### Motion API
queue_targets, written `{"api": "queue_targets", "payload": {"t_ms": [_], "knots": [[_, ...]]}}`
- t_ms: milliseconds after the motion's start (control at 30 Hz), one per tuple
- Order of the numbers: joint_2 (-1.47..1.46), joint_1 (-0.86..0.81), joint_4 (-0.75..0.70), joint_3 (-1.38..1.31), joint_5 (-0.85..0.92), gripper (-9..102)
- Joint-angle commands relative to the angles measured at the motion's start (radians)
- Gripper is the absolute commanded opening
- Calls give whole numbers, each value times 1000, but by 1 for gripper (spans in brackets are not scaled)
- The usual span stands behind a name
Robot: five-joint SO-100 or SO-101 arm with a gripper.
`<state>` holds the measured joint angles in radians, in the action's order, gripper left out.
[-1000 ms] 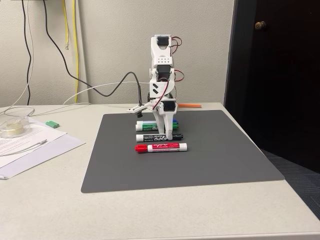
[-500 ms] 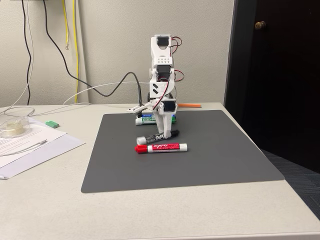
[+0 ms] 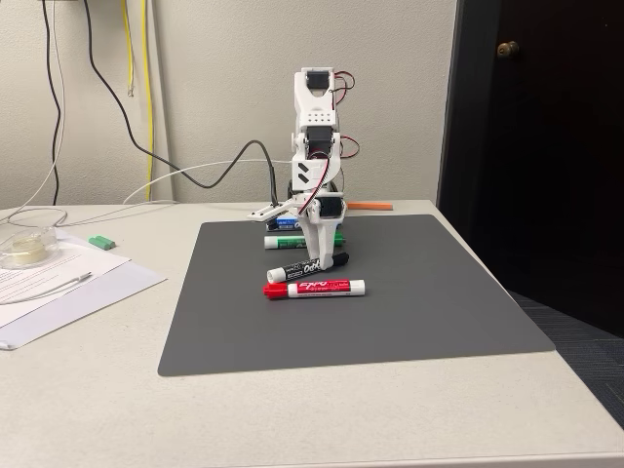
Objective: Pick up the black marker.
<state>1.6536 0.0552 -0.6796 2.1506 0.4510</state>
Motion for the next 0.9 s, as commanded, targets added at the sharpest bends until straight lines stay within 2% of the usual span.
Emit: {"api": "queue_targets", "payload": {"t_ms": [0,67,167,333,400,533,867], "knots": [[11,-5,-49,-78,0,0],[8,-11,-150,-176,-21,0],[-34,-17,-377,-423,-72,0],[-239,-18,-850,-1046,-155,0],[-301,-17,-971,-1259,-187,0],[-265,-17,-1005,-1345,-264,0],[-170,-35,-1035,-1345,-296,0]]}}
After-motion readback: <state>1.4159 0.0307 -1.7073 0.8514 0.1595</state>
